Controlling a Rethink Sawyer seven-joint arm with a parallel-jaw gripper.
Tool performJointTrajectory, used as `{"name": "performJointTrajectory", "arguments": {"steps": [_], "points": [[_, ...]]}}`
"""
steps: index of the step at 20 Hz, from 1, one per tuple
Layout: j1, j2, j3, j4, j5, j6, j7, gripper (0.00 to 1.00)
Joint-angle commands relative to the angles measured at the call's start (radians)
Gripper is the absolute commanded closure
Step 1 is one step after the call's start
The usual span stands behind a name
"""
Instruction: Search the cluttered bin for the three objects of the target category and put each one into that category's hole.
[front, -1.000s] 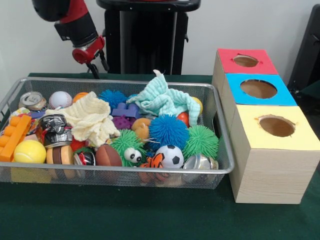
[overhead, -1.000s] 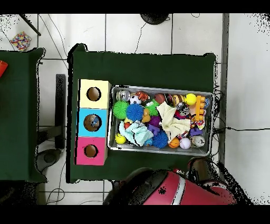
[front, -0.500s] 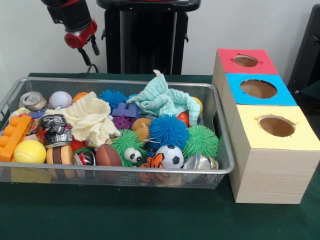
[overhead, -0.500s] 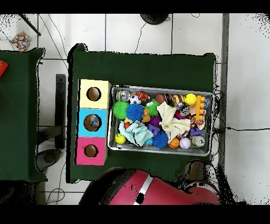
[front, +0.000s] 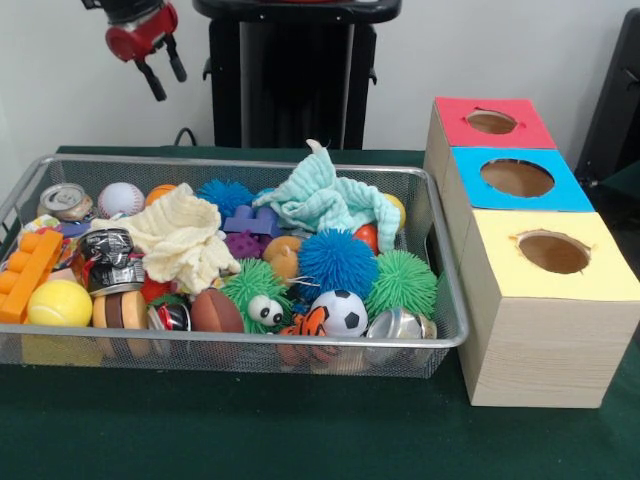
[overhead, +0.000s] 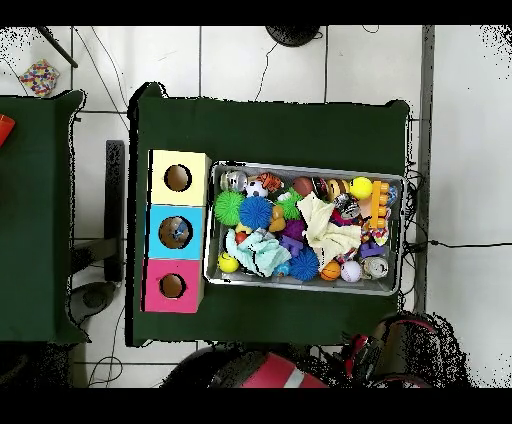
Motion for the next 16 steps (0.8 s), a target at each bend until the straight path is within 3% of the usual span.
{"name": "performJointTrajectory", "arguments": {"steps": [1,9,16], "points": [[-0.08,-0.111,0.113,-0.121,0.127,-0.059,0.113,0.0],[-0.156,-0.17,0.174,-0.104,0.239,0.011,-0.095,0.0],[-0.163,-0.15,0.192,-0.12,0.242,-0.009,-0.006,0.0]]}}
